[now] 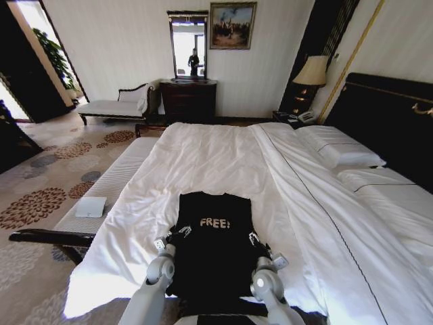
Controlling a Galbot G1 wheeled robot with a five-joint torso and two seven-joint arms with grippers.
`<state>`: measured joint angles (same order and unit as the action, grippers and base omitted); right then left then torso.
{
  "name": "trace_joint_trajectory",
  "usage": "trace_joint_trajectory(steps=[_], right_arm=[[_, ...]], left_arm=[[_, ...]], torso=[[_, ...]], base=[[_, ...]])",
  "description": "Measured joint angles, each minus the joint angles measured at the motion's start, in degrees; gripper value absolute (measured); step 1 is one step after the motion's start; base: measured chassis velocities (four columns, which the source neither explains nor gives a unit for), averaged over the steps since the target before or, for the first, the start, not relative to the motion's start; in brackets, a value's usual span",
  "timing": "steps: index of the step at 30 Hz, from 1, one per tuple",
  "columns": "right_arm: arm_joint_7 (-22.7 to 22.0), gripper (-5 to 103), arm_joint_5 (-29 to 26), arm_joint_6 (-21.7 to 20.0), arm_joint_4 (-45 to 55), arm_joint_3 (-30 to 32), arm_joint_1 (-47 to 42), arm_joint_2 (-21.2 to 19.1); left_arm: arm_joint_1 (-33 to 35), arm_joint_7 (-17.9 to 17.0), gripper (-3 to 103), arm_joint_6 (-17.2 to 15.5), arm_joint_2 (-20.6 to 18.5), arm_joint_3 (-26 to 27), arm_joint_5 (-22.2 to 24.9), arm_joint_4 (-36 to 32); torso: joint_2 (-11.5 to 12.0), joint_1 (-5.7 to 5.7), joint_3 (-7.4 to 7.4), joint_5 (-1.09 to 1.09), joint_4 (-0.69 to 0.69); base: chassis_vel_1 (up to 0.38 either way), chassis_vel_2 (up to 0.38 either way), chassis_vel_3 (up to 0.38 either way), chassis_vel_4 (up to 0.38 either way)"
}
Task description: Fold the clothes on the bed.
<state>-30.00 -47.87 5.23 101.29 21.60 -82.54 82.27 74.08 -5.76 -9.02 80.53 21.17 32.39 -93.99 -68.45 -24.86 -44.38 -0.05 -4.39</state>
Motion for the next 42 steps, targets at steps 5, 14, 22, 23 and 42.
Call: trace_joint_trajectory(steps=[5, 14, 22, 23, 42], right_arm=[[0.06, 100, 0.0, 0.36, -0.09, 0.21, -0.49, -0.44], [-0.01, 100, 0.41, 0.53, -0.11, -0.35, -0.91, -0.72], [-0.07, 100, 1.07, 0.54, -0.62, -1.12, -0.73, -0.33], [-0.08, 100, 1.09, 0.53, -0.74, -1.17, -0.65, -0.34], [-0.16, 100, 0.15, 0.31, -1.48, -1.93, 0.91, -0.95]], left_arm=[[-3.95, -0.15, 100, -0.05, 0.89, 0.77, 4.23, -1.29], [-17.55, 0.9, 100, 1.83, 4.54, -1.47, 4.19, 11.76], [-25.38, 1.92, 100, 2.64, 7.31, -2.56, 3.51, 23.32], [-26.14, 1.94, 100, 2.82, 7.56, -2.57, 3.22, 24.36], [-27.83, -0.3, 100, 2.21, 5.14, 4.39, 4.28, 26.55]], torso=[[0.01, -0.01, 0.0, 0.01, -0.02], [0.01, -0.01, -0.01, 0.01, -0.02], [0.02, -0.01, -0.01, -0.01, -0.03], [0.02, -0.01, -0.01, 0.0, -0.02], [0.02, -0.01, -0.01, -0.01, -0.01]], base=[[0.0, 0.0, 0.0, 0.0], [0.0, 0.0, 0.0, 0.0], [0.0, 0.0, 0.0, 0.0], [0.0, 0.0, 0.0, 0.0], [0.0, 0.0, 0.0, 0.0]])
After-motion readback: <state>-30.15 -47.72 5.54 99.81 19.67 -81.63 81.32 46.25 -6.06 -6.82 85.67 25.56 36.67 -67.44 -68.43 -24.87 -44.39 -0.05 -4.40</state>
